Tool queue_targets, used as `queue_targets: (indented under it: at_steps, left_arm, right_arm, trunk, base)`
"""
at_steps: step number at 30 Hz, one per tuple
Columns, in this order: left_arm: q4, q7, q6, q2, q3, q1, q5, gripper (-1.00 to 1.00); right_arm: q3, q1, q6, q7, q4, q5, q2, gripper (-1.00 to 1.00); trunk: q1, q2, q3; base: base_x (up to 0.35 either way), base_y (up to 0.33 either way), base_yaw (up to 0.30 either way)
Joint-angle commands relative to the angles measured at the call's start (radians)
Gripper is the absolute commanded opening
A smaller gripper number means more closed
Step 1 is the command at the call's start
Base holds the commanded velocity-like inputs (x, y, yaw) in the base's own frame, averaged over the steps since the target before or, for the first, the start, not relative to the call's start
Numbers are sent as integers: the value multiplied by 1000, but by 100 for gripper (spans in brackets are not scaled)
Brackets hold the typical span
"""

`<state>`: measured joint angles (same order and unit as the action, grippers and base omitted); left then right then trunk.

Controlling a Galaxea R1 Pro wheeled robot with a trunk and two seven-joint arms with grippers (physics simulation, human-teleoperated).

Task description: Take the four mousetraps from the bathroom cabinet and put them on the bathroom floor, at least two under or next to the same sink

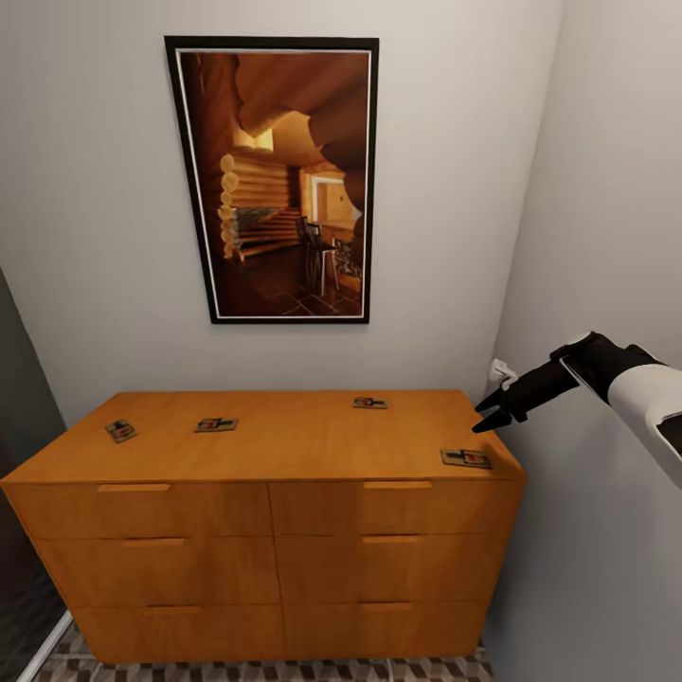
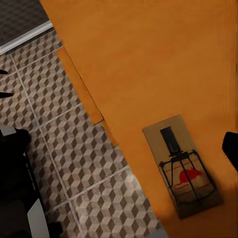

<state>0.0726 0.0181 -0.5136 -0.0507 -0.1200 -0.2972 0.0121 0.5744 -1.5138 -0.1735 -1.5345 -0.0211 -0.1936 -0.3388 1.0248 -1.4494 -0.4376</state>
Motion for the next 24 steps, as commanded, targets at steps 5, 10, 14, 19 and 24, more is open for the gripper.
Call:
queue_targets:
  at_steps: [5, 10, 14, 19, 24]
  left_arm:
    - [4, 2, -6, 0, -4, -2, 2, 100]
    - [4, 2, -6, 0, -4, -2, 2, 100]
    - [4, 2, -6, 0, -4, -2, 2, 100]
    - [4, 2, -6, 0, -4, -2, 2, 100]
    - [4, 2, -6, 0, -4, -2, 2, 100]
  right_arm:
    - [-8, 0, -11, -4, -2, -10, 0, 100]
    - [-8, 1, -10, -2, -2, -9, 0, 100]
    - [-8, 3, -10, -1, -2, -9, 0, 100]
    - [-9, 17, -9, 0, -1, -10, -2, 100]
    - [-10, 40, -8, 0, -2, -10, -7, 100]
  trunk:
    - [0, -1, -1]
    - [0, -1, -1]
    - [0, -1, -1]
    - [0, -1, -1]
    - [0, -1, -1]
  base:
    - [47, 0, 0]
    - [10, 0, 0]
    - [3, 0, 0]
    - [0, 0, 0]
    - [0, 0, 0]
